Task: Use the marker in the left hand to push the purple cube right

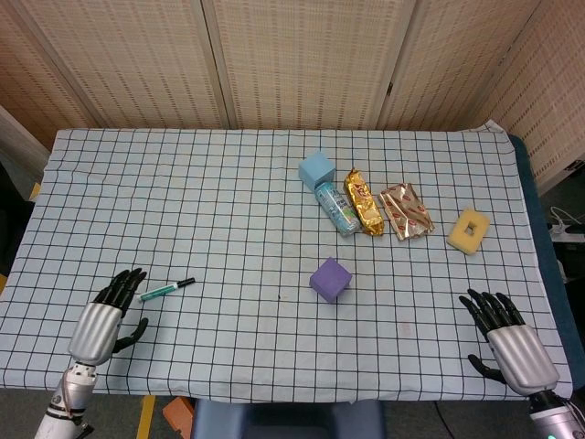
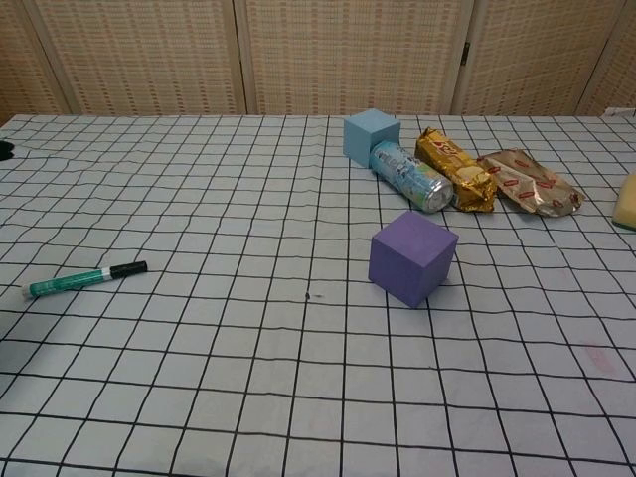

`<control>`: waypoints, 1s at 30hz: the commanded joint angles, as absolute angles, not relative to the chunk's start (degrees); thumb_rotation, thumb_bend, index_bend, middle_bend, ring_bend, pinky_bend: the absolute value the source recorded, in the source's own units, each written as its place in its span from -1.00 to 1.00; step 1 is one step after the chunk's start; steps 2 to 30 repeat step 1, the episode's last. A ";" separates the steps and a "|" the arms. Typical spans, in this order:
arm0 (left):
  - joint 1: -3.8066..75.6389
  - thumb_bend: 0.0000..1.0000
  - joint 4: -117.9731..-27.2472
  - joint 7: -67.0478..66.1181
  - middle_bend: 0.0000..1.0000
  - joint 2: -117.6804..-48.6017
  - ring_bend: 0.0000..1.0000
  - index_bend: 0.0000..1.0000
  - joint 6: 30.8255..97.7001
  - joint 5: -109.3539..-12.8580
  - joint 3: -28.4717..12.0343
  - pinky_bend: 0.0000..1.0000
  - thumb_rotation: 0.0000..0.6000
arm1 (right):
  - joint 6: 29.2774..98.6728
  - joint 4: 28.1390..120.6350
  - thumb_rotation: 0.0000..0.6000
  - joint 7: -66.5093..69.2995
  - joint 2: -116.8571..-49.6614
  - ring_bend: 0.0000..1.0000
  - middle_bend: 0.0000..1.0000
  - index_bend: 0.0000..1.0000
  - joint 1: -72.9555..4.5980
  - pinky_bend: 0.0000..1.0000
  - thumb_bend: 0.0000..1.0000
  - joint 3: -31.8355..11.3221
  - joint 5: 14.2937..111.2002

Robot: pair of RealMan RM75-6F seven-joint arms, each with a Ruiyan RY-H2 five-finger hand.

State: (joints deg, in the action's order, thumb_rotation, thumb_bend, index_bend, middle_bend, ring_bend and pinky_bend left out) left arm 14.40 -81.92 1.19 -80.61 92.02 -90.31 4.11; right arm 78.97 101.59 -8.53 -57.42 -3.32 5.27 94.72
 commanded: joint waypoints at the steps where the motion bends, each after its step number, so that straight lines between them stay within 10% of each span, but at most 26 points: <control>1: 11.27 -0.26 -82.55 4.73 -0.88 -77.12 -0.90 -0.99 95.37 -91.57 3.68 -0.45 1.00 | 78.66 101.64 1.00 -9.10 -57.74 -1.00 -1.00 -1.00 -3.43 -1.00 -0.69 5.38 94.91; 30: 11.27 -0.26 -82.55 4.73 -0.88 -77.12 -0.90 -0.99 95.37 -91.57 3.68 -0.45 1.00 | 78.66 101.64 1.00 -9.10 -57.74 -1.00 -1.00 -1.00 -3.43 -1.00 -0.69 5.38 94.91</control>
